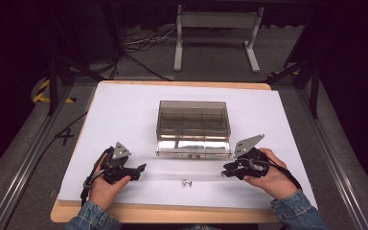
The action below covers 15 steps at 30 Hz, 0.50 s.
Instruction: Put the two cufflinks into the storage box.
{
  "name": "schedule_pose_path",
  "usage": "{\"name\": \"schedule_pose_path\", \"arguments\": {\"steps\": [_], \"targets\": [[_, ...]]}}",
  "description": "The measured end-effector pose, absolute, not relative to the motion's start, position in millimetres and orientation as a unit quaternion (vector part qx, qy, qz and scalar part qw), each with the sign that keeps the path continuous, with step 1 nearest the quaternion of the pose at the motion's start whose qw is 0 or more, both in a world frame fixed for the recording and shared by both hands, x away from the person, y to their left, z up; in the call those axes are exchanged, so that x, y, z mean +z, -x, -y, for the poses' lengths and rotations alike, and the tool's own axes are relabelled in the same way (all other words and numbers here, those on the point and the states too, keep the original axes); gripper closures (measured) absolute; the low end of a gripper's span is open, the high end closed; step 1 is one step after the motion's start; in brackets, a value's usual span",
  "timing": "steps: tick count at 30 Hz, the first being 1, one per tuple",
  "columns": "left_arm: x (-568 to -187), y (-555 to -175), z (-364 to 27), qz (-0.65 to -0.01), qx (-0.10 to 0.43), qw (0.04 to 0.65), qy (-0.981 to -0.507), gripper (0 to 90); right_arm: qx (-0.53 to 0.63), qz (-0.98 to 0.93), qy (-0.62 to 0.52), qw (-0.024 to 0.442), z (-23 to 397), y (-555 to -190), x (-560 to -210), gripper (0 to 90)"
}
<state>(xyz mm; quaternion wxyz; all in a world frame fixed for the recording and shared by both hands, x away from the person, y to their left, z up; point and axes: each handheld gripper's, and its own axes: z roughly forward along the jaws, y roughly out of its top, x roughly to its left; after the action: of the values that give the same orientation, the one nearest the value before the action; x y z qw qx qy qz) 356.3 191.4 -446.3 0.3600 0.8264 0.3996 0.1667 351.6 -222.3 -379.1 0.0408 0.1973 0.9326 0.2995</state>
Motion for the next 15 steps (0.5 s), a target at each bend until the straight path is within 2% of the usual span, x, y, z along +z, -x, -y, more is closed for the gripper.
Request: {"name": "schedule_pose_path", "arguments": {"steps": [15], "targets": [[-446.9, -356.6, -191.8, -0.403, 0.166, 0.36, -0.825, 18.2, 0.299, -0.934, -0.189, 0.04, 222.0, -347.7, -347.5, 75.0]]}}
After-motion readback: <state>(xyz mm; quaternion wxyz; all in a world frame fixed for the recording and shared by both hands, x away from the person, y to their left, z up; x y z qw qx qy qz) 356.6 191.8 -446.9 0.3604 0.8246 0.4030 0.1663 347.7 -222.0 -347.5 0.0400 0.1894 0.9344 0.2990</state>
